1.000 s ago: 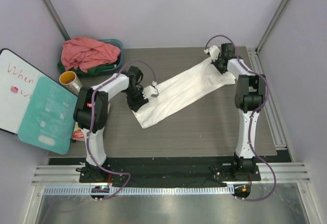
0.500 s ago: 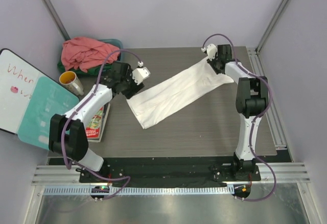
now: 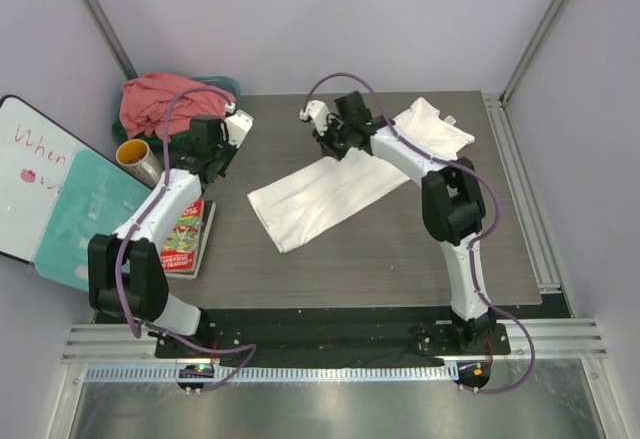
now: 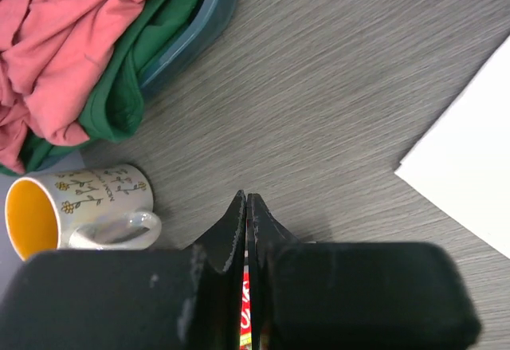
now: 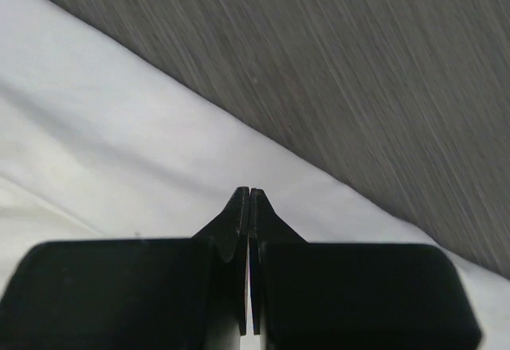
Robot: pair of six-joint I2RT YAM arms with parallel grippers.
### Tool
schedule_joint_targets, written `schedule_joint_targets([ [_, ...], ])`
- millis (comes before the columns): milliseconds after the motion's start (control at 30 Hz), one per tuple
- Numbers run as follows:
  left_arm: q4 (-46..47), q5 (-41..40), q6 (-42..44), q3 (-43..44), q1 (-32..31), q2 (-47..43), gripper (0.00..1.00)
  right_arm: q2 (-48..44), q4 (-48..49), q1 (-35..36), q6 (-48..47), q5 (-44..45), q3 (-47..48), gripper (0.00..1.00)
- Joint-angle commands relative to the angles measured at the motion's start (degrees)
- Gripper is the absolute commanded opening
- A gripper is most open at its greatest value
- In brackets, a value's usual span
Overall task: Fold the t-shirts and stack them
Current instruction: Fold the tshirt
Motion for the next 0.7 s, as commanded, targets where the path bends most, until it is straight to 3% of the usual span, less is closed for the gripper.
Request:
schedule_joint_targets([
  [0, 2.7, -2.9, -1.9, -0.2, 0.6, -4.2, 0.00, 5.1, -0.6, 3.0, 6.6, -2.6, 7.7, 0.01],
  [167, 3.3, -1.6, -3.8, -3.0, 0.6, -8.0, 0.00, 7.5, 0.5, 9.3, 5.3, -0.7, 8.9, 0.01],
  [400, 2.2, -5.3, -3.9, -5.8, 0.6, -13.6, 0.00, 8.1, 0.6, 11.3, 7.3, -3.9, 7.2, 0.01],
  [667, -1.7, -4.0, -1.6, -4.9, 0.6, -14.7, 0.00, 5.2, 3.2, 13.5, 8.8, -3.9, -1.5, 0.01],
])
